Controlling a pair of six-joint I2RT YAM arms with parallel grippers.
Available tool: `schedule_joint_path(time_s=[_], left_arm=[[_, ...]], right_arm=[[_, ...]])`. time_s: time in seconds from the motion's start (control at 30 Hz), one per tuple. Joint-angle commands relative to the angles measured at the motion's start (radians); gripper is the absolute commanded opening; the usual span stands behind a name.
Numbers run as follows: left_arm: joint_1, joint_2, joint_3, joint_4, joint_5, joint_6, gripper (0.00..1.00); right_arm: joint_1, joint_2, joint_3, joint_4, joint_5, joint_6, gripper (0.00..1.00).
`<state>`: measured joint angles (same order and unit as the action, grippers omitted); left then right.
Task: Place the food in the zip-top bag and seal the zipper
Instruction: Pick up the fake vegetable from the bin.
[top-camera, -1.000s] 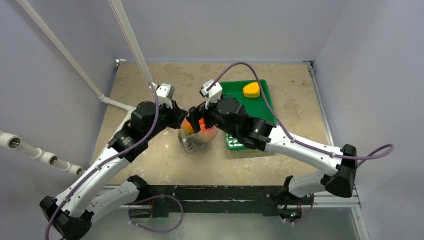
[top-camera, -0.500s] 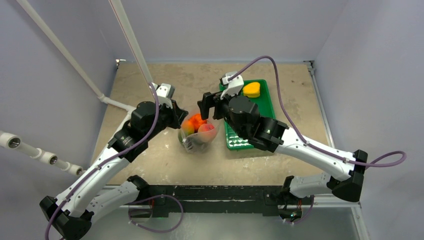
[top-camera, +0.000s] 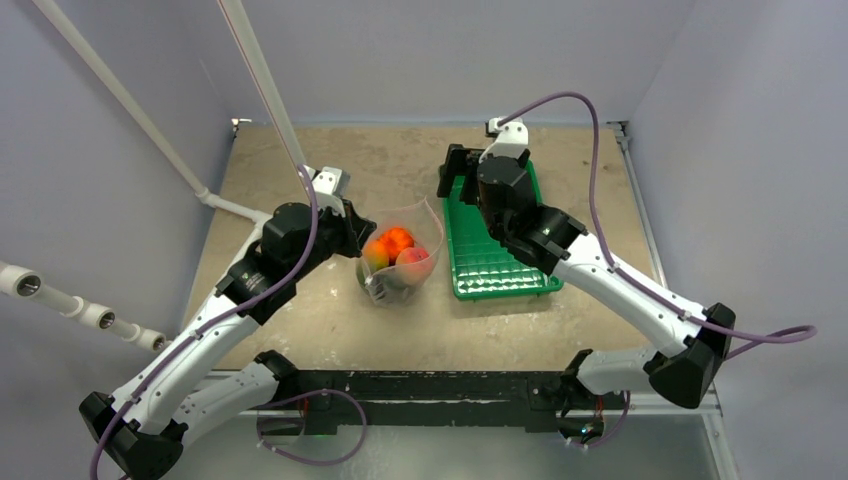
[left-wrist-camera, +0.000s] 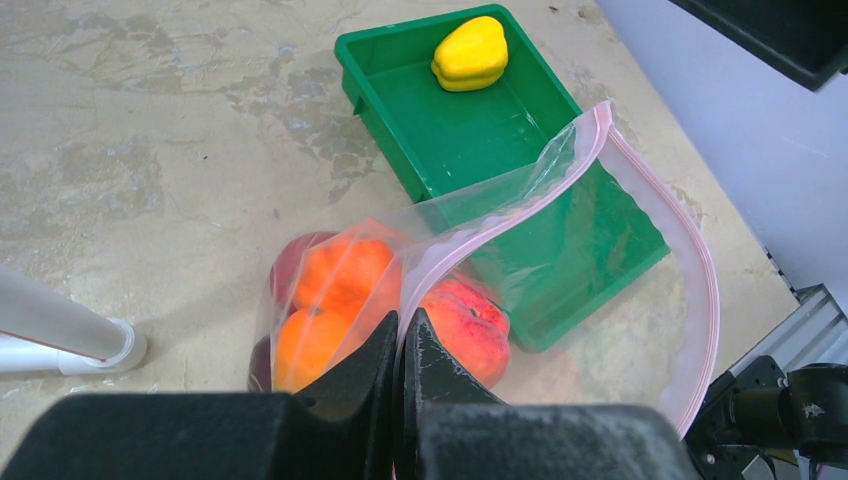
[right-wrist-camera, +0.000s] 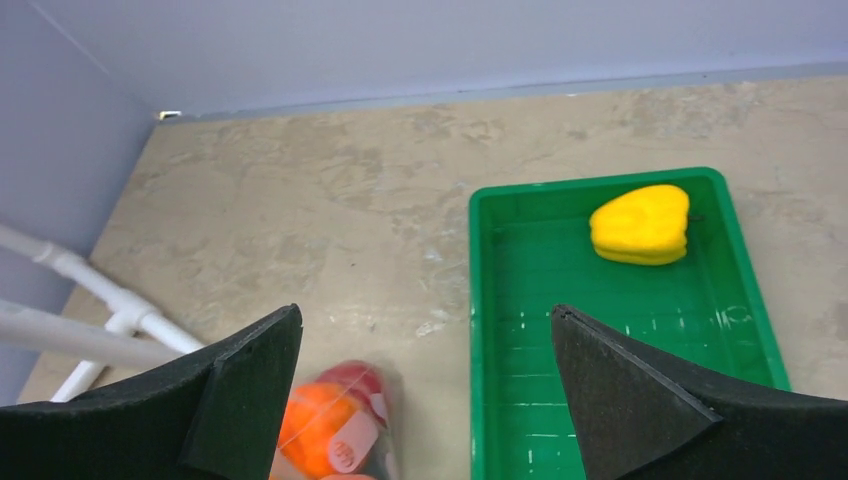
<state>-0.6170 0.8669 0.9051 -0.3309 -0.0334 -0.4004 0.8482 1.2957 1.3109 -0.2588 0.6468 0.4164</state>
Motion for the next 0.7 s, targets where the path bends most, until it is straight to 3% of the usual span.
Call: schedule_joint_path(time_s=[0.0, 0.37, 0.67], left_arm=[[0.004, 0.002, 0.007, 0.015, -0.003, 0.016, 0.00], [0.004, -0.001, 0.008, 0.013, -0.006, 0.016, 0.00], [0.004, -0.003, 0.008, 0.013, 0.000, 0.016, 0.00]], right_arm=[[-0.065, 0.014, 0.013, 0.035, 0.017, -0.023, 0.97], [-0.294, 0.142, -0.031, 0.131, -0.083, -0.095, 0.99], [-0.386, 0.325, -0.022, 0.175, -0.098, -0.151, 0.99]])
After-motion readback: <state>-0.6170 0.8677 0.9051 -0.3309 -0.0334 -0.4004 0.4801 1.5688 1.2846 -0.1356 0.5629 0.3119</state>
